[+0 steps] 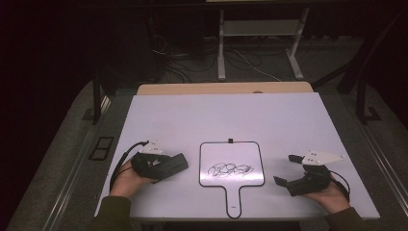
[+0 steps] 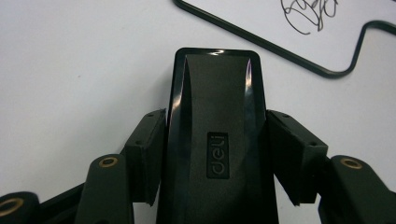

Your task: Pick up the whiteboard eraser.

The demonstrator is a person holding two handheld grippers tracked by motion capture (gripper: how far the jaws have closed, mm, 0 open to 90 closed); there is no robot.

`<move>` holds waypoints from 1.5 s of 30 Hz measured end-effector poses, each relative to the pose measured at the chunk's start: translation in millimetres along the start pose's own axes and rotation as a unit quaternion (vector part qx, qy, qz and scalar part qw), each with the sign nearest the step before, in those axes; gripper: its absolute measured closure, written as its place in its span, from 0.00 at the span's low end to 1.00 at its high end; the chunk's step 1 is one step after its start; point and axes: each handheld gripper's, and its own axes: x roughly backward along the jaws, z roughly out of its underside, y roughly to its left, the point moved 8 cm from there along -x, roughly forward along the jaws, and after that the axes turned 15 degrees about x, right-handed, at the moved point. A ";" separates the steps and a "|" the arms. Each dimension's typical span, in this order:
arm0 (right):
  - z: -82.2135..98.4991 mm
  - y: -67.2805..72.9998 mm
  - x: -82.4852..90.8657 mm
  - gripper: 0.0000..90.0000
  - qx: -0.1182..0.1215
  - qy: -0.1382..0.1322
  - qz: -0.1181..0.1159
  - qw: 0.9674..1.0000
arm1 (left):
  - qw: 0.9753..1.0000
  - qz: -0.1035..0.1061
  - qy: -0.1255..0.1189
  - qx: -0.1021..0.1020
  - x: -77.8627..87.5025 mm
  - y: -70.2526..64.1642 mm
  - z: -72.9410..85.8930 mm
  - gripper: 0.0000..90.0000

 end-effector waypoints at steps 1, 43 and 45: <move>0.1 0.0 0.0 0.01 0.000 0.000 0.000 1.000 | 1.000 -0.004 0.000 0.000 -0.2 0.0 -0.7 0.44; 0.1 0.3 0.4 0.01 -0.001 -0.001 -0.002 1.000 | 0.999 -0.017 0.023 -0.015 -5.2 -1.0 6.4 0.43; 0.0 0.4 0.3 0.01 -0.001 0.000 -0.002 1.000 | 1.000 -0.016 0.025 -0.009 -4.8 -0.4 6.5 0.43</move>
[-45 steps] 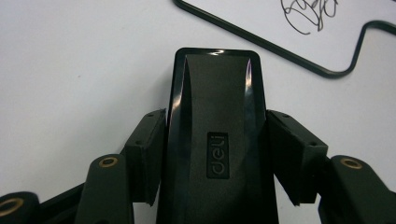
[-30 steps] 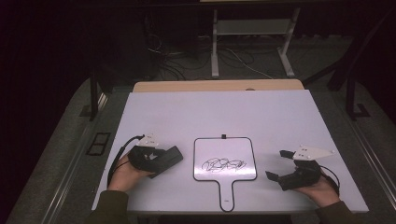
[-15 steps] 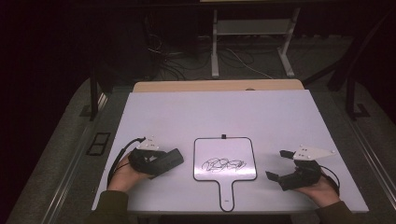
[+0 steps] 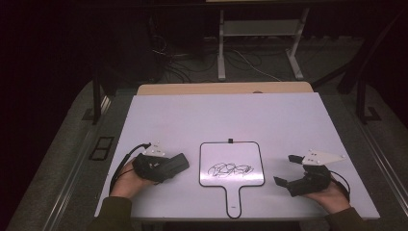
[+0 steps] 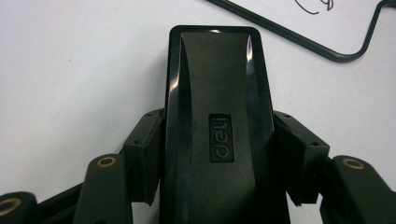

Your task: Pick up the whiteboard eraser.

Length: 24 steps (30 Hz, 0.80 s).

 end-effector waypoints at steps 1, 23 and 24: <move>-0.1 0.1 0.0 0.01 0.001 0.000 0.000 1.000 | 1.000 -0.001 0.002 0.007 0.1 -0.5 0.1 0.43; 0.5 0.0 -0.5 0.02 -0.003 -0.002 0.000 1.000 | 0.999 -0.006 -0.021 0.030 5.7 -31.4 -44.2 0.44; 0.5 0.0 -0.5 0.02 -0.003 -0.002 0.000 1.000 | 0.999 -0.005 -0.020 0.027 4.9 -34.7 -47.7 0.44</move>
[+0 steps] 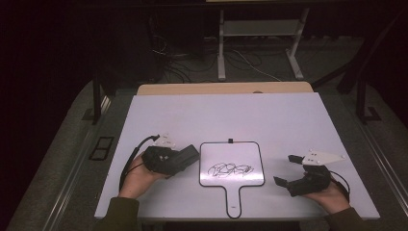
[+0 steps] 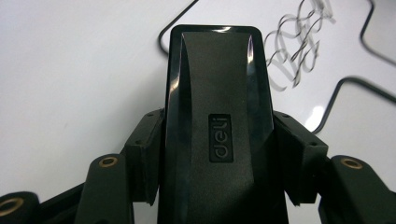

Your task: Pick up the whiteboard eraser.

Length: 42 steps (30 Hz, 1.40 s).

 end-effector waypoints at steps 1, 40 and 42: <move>0.5 -0.4 0.0 0.01 0.001 0.000 0.000 1.000 | 1.000 0.002 -0.002 -0.001 -1.5 -3.8 -3.7 0.44; 2.8 -1.6 -0.3 0.01 -0.004 -0.001 -0.002 1.000 | 0.994 0.050 0.055 -0.079 -109.3 -81.0 -63.8 0.44; 2.9 -1.7 -0.2 0.01 -0.004 -0.001 -0.002 1.000 | 0.994 0.050 0.052 -0.080 -110.6 -82.7 -63.9 0.44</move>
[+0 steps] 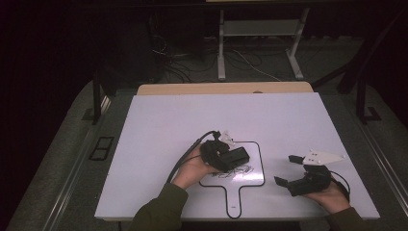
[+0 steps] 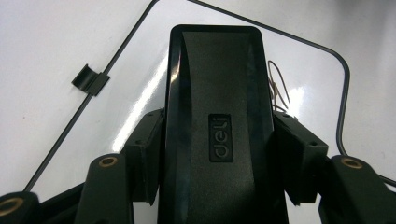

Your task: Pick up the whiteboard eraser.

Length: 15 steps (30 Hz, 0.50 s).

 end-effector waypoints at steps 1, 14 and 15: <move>0.0 0.0 0.0 0.01 0.000 0.000 0.000 1.000 | 1.000 0.001 0.001 -0.002 -0.2 -0.2 -0.1 0.44; -0.3 -1.0 0.9 0.01 0.000 0.000 0.003 1.000 | 1.000 0.006 0.010 -0.013 -9.5 -8.4 2.2 0.44; -0.3 -1.1 1.0 0.01 0.000 -0.001 0.003 1.000 | 1.000 0.006 0.010 -0.014 -10.3 -9.1 2.3 0.44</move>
